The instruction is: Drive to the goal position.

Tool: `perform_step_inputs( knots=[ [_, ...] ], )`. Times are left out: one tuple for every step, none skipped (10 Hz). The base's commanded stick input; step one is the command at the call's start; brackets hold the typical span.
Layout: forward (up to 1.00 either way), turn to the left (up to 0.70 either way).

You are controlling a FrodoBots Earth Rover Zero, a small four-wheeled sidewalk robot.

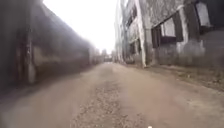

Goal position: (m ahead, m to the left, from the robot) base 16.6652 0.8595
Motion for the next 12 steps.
perform_step_inputs(
  knots=[
    [1.00,0.01],
    [1.00,0.01],
    [1.00,0.01],
    [1.00,0.01],
    [1.00,0.01],
    [1.00,0.01],
    [1.00,0.01],
    [1.00,0.01],
    [1.00,0.01],
    [1.00,0.01],
    [1.00,0.01],
    [1.00,0.01]
  ],
)
